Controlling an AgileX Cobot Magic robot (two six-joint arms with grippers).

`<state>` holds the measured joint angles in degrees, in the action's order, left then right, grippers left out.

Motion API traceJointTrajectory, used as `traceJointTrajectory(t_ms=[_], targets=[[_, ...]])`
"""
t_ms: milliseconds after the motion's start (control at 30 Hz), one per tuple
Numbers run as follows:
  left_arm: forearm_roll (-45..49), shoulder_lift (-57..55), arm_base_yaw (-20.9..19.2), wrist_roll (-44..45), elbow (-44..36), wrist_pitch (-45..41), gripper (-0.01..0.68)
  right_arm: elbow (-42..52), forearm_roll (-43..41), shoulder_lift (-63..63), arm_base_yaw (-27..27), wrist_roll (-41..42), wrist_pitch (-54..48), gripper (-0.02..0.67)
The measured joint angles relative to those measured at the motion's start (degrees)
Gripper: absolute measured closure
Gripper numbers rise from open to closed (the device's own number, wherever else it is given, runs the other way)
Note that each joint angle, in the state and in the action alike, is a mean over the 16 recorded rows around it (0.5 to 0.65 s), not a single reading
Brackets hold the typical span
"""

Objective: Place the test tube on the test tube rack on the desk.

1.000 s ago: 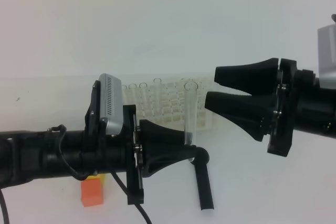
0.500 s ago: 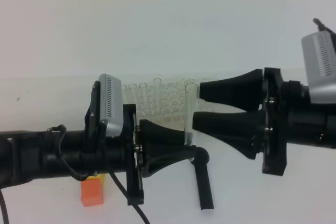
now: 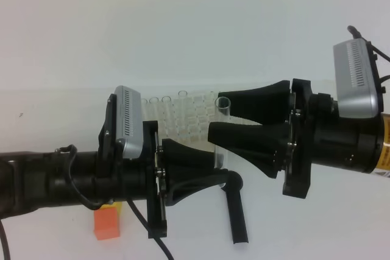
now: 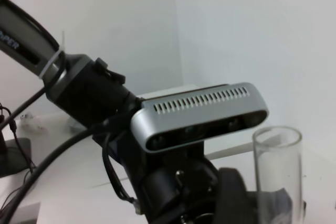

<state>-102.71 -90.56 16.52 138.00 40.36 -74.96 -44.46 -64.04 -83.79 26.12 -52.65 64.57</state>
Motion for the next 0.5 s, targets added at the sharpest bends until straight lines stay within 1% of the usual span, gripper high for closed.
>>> traceJointTrajectory(t_ms=[400, 500], targets=[[0.00, 0.00, 0.00, 0.00, 0.00, 0.49, 0.673, 0.00, 1.18, -0.41, 0.67, 0.77, -0.48, 0.337], [0.00, 0.00, 0.00, 0.00, 0.00, 0.67, 0.673, -0.01, 1.24, -0.62, 0.81, 1.00, -0.58, 0.370]])
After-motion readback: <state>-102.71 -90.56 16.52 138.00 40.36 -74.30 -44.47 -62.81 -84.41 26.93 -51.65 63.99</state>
